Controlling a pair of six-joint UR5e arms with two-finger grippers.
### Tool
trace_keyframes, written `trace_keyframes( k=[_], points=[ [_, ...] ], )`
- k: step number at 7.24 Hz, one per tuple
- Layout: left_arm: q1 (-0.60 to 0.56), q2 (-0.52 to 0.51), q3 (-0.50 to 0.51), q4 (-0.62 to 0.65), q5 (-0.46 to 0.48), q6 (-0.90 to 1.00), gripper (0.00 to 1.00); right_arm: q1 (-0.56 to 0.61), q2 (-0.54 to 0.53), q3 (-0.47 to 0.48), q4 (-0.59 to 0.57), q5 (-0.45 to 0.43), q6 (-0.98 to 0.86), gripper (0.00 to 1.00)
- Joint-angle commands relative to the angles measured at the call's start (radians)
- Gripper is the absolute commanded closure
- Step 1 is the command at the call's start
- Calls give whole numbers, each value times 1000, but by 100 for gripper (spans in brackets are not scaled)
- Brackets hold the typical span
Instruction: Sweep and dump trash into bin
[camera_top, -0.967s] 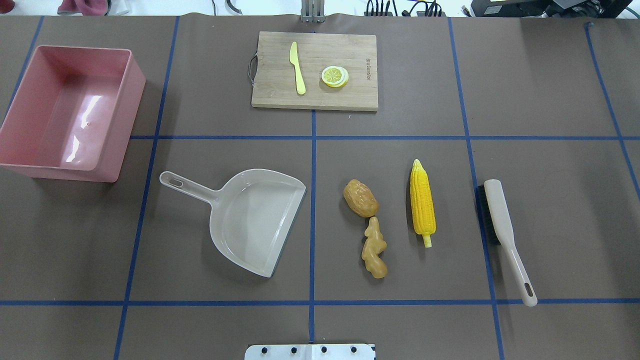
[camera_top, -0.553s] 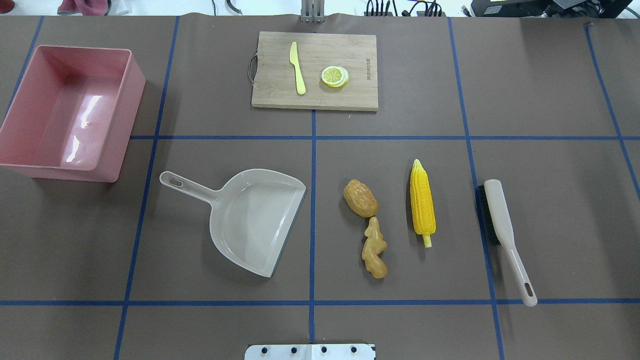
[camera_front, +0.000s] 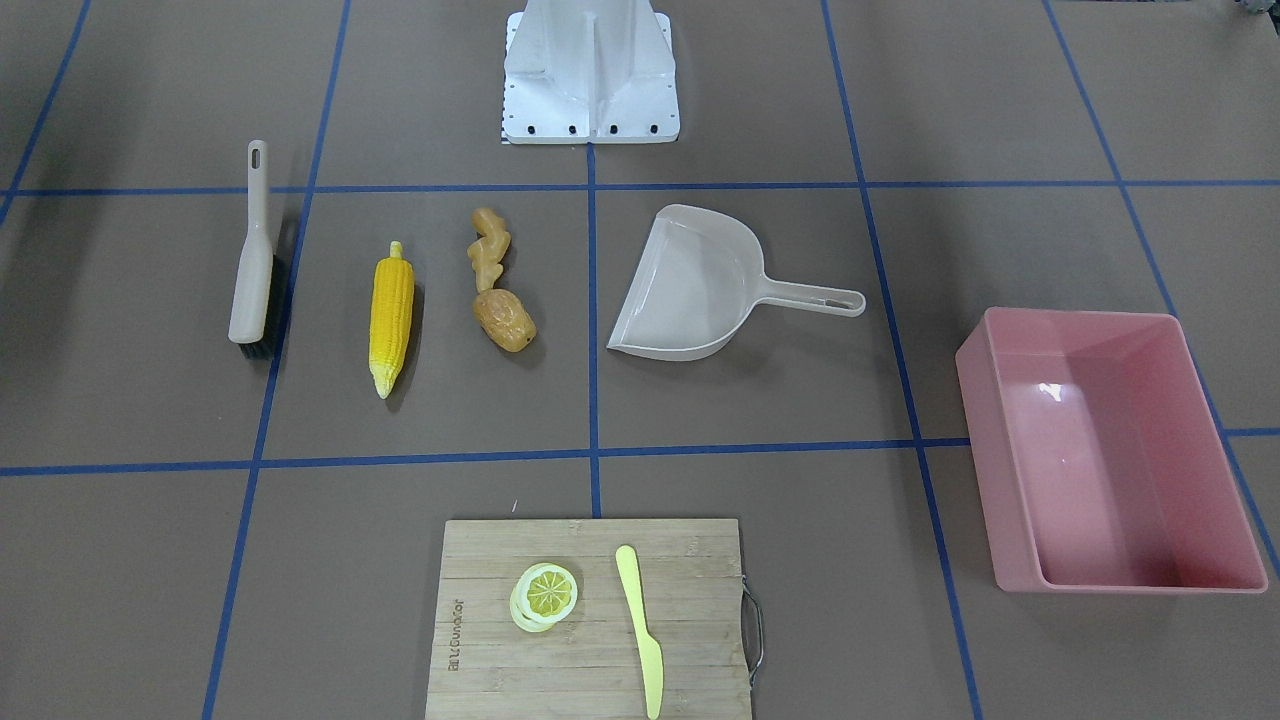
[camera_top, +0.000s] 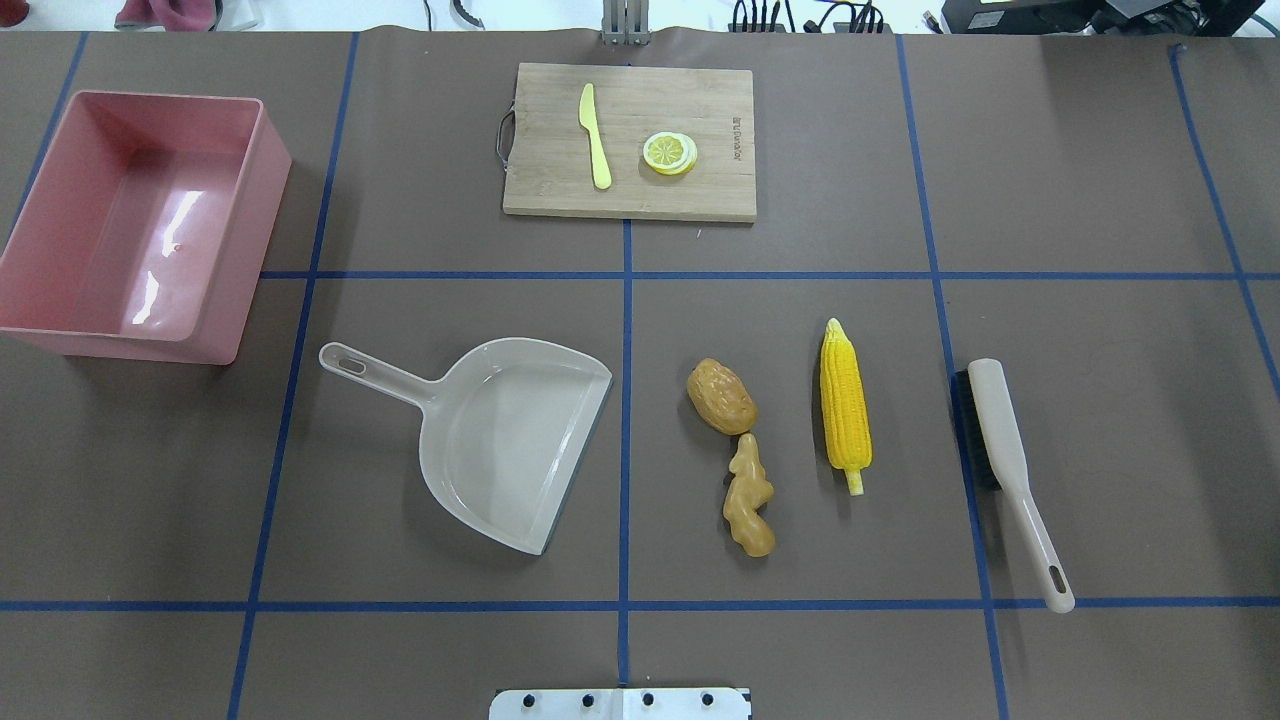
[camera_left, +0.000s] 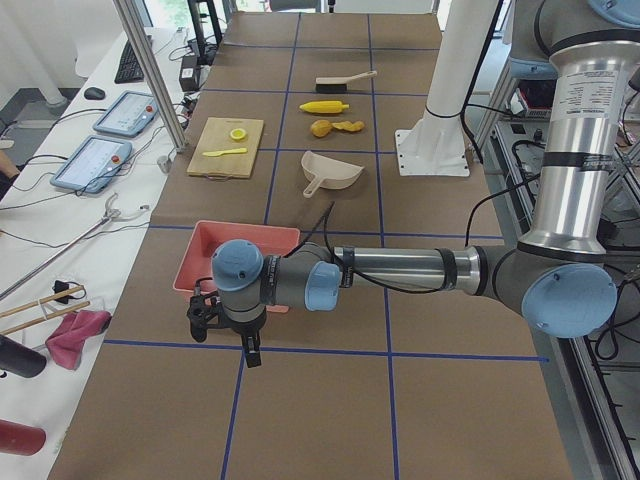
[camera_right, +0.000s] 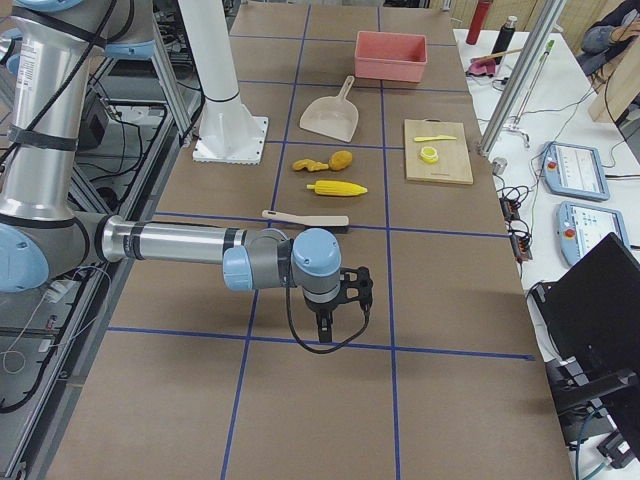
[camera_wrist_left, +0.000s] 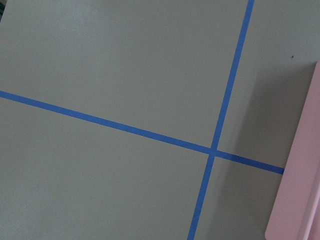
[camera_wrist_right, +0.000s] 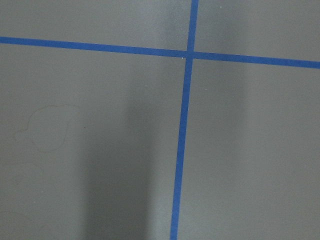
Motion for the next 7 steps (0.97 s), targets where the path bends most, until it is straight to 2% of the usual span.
trace_keyframes(
  k=[1,2,4,5,6,7],
  points=[
    [-2,7,-48,10,-1,1,1,-161,-41,138,5,16,297,1],
    [-1,7,-118,109,-1,2,1,-244,-51,199,5,13,408,1],
    [-2,3,-250,375,3,244,1,-458,-57,315,17,-38,653,1],
    [-1,-26,-275,454,7,257,1,-581,-55,373,17,-93,795,1],
    [2,-92,-290,496,8,257,1,-701,-54,410,19,-160,857,1],
    [5,-115,-342,539,7,257,1,-785,-54,415,17,-200,880,1]
  ],
)
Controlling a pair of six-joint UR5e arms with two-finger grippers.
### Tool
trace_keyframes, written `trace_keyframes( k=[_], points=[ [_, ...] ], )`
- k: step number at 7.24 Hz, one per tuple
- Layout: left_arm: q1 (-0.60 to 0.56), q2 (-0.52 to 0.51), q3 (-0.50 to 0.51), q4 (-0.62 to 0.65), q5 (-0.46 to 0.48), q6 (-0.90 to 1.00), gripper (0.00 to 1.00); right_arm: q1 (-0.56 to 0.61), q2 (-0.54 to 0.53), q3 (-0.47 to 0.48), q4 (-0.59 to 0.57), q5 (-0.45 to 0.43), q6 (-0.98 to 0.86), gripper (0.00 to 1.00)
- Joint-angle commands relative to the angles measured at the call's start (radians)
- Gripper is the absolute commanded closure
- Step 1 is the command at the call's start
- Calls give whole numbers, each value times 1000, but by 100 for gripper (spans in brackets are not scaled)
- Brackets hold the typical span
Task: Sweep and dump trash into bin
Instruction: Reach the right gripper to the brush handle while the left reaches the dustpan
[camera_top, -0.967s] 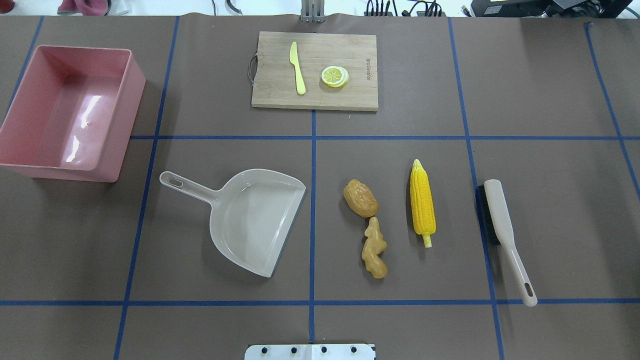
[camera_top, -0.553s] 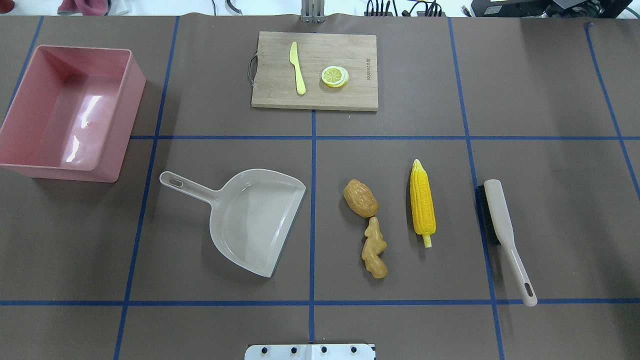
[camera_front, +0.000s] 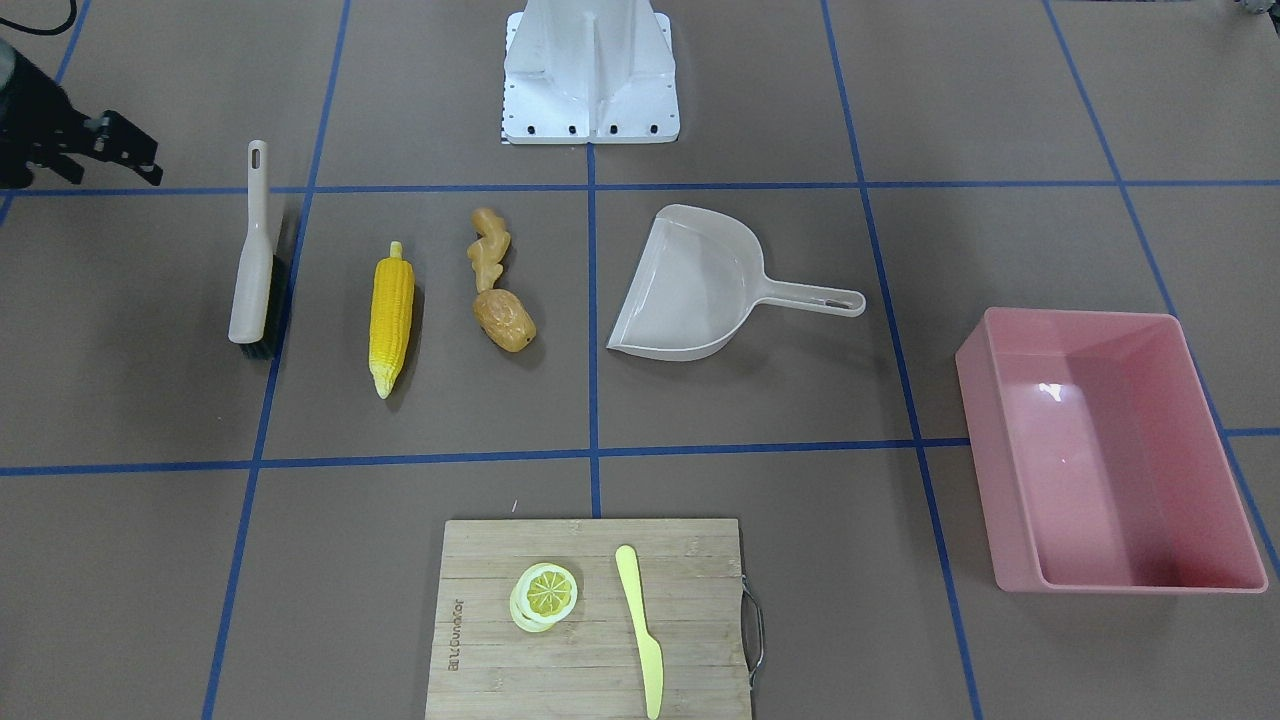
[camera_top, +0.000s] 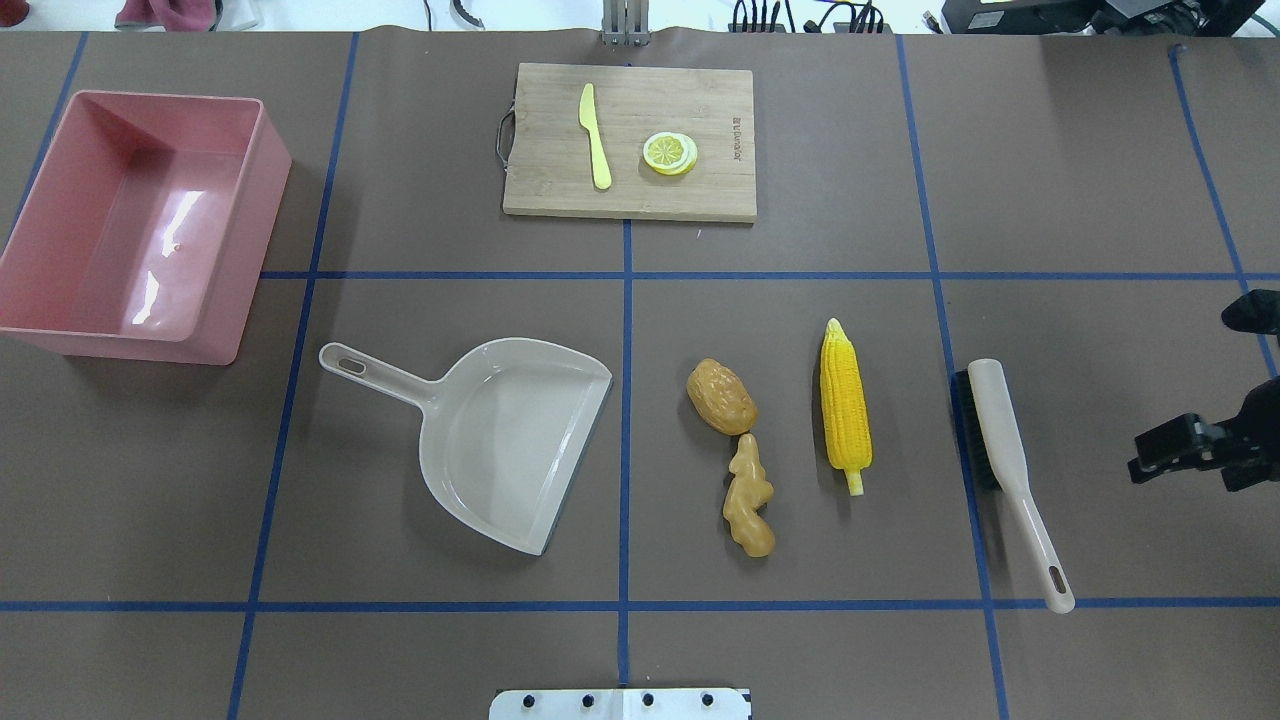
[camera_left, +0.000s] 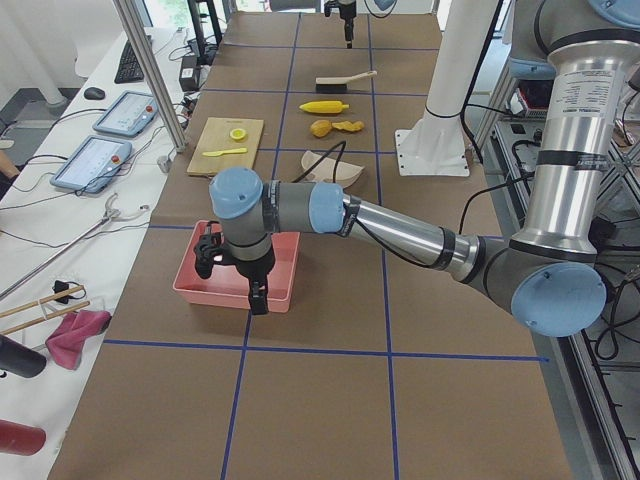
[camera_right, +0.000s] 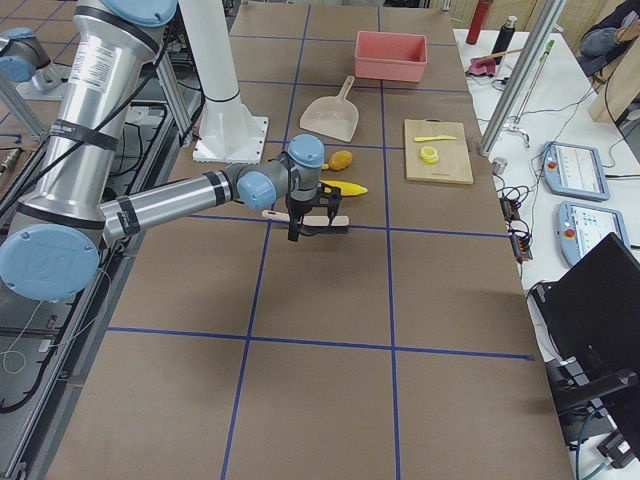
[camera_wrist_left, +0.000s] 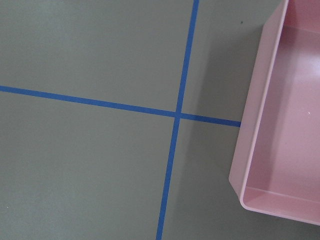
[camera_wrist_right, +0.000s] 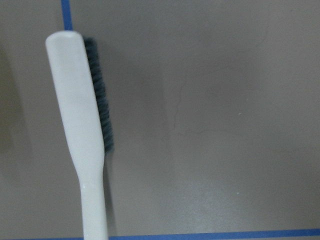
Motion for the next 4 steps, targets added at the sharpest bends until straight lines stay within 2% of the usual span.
trace_keyframes(
  k=[1,2,3,4],
  points=[
    [34,-41,-117,84,0,8,1,-238,5,43,0,-134,117,1],
    [80,-43,-154,86,3,11,1,-332,10,46,1,-218,178,0],
    [168,-70,-172,91,3,11,1,-355,42,44,0,-231,198,1],
    [189,-75,-238,94,5,11,1,-356,66,43,-2,-230,200,1]
  ],
)
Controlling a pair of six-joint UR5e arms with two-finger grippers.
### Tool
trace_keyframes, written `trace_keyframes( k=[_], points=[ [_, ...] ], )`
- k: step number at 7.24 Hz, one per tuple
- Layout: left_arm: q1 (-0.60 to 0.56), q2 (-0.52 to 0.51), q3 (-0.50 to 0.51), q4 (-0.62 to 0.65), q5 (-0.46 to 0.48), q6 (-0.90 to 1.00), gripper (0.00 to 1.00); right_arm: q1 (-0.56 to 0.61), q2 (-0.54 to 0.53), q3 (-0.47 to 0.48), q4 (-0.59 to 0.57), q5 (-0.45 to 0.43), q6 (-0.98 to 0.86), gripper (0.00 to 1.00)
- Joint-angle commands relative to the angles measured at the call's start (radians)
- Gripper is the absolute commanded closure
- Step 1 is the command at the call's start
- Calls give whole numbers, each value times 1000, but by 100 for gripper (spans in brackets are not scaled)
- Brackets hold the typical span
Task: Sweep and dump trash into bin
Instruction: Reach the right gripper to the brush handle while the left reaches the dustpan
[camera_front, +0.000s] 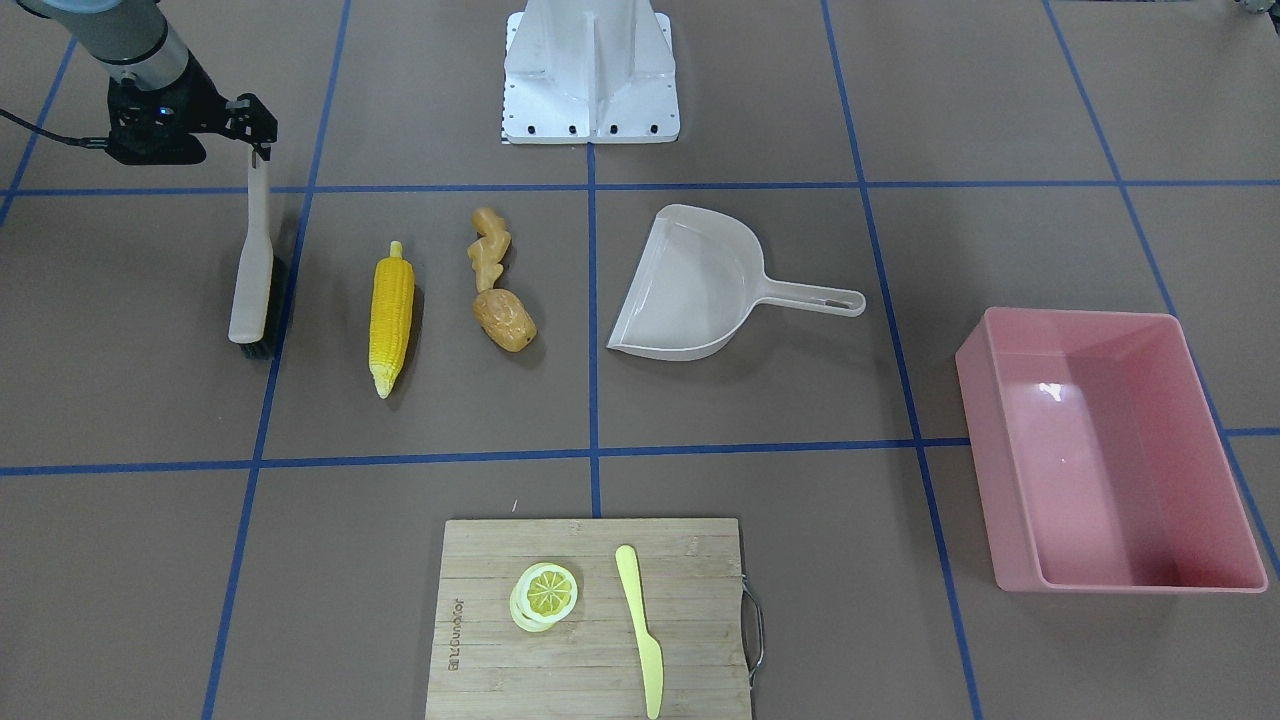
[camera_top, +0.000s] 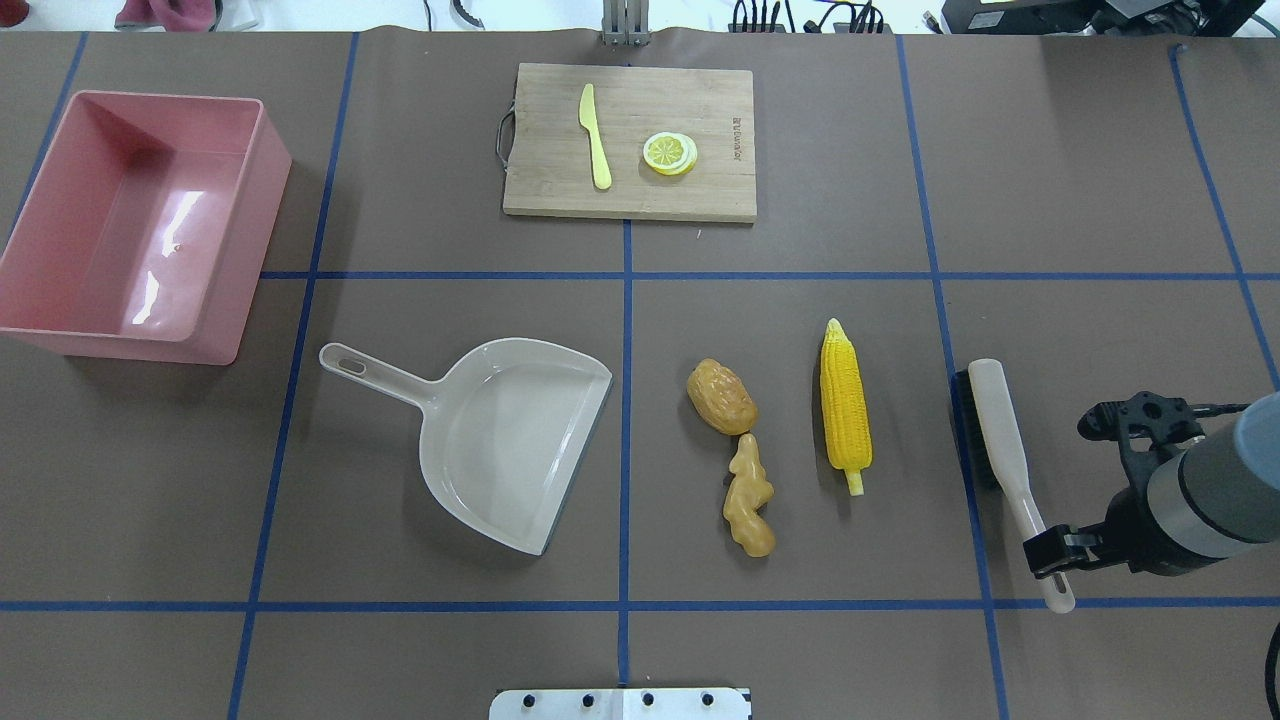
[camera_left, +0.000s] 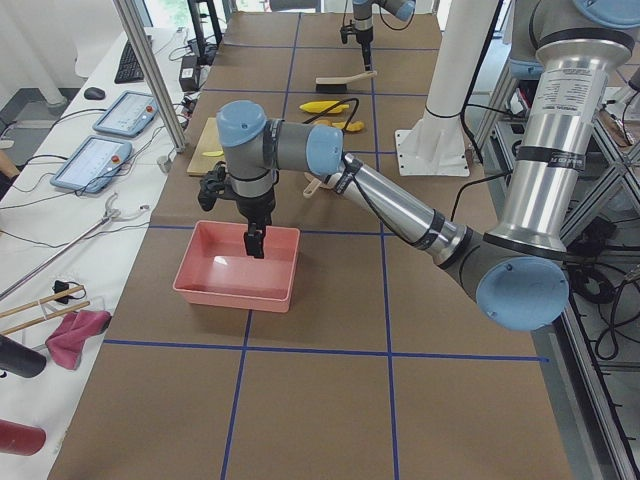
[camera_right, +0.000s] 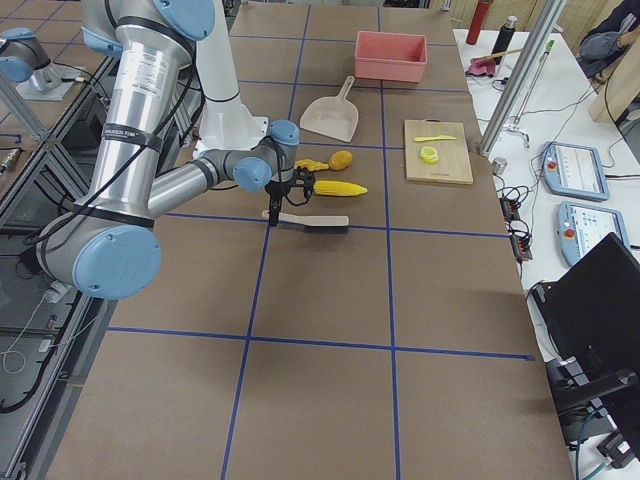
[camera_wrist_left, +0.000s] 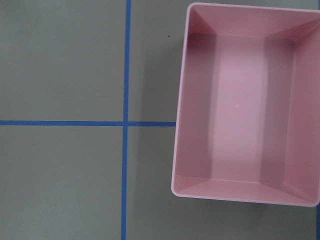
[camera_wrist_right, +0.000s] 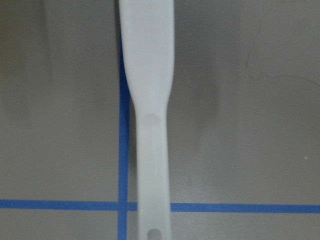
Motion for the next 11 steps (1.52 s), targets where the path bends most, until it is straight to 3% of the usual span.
trace_keyframes(
  k=[1,3,5,6,8,11],
  points=[
    [64,-17,-86,7,1,0,1,-24,61,-15,-5,-13,17,1],
    [143,-86,-107,-11,23,7,1,-22,70,-77,2,-11,17,1],
    [334,-132,-217,-11,183,57,1,-15,70,-95,2,-5,19,1],
    [425,-157,-242,-11,220,88,1,-16,70,-97,0,-4,32,4],
    [540,-175,-244,-11,238,263,1,-16,70,-108,0,10,63,28],
    [789,-226,-171,-68,431,445,1,16,70,-108,2,61,63,36]
  ],
)
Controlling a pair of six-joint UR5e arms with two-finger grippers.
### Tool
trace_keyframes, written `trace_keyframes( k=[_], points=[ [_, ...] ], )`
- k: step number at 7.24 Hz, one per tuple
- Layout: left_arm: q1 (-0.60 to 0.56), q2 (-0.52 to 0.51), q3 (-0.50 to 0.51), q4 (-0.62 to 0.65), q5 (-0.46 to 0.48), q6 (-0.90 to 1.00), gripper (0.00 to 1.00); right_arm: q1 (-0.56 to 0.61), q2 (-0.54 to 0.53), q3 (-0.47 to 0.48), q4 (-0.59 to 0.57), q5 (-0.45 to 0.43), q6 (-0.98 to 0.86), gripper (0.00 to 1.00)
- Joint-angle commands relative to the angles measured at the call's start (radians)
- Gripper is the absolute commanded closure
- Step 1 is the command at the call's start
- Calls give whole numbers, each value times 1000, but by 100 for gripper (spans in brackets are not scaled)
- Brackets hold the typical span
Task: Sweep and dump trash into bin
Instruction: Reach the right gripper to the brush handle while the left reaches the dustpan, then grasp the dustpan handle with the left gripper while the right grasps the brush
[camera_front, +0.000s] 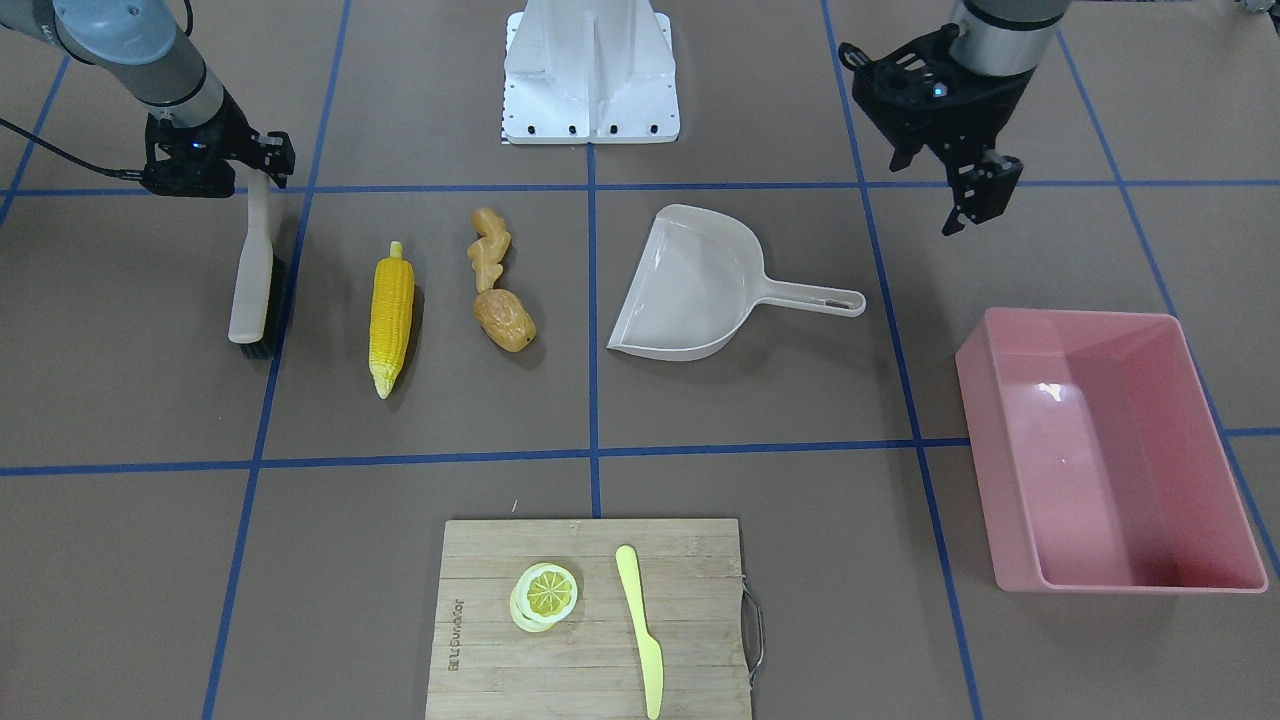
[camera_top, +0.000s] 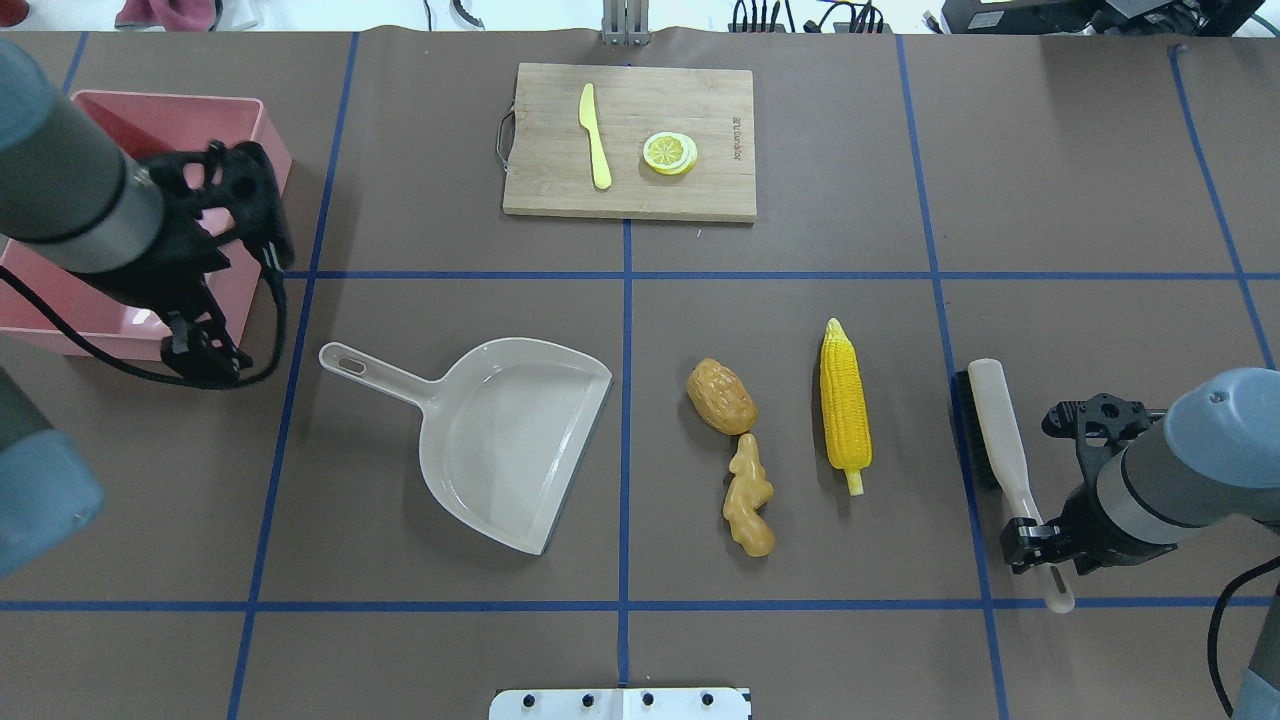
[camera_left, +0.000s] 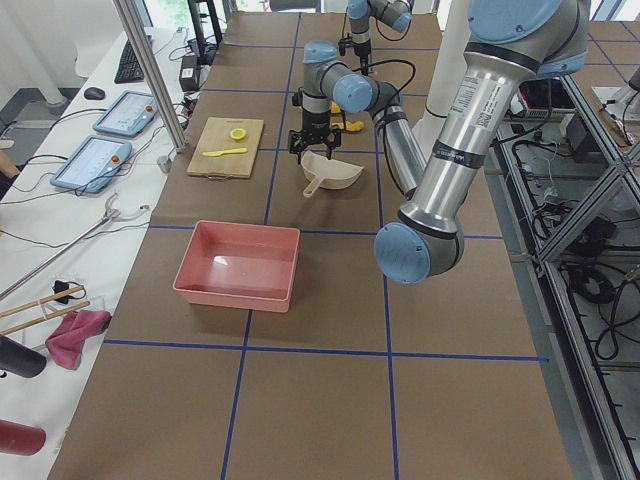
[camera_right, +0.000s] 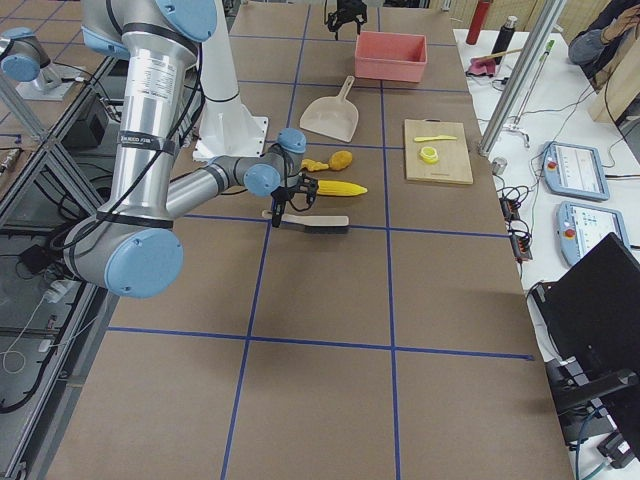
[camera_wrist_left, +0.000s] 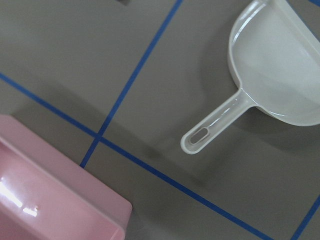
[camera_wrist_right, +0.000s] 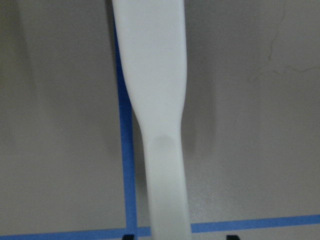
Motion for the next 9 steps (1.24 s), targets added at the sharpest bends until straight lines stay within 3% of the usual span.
trace_keyframes(
  k=[1,6,9],
  points=[
    [146,-30,96,-97,87,60,1,7,0,-4,0,13,0,36],
    [194,-35,271,-271,104,247,2,7,54,-45,0,11,0,35],
    [191,-33,317,-332,156,249,1,19,32,-43,-1,18,0,64]
  ],
)
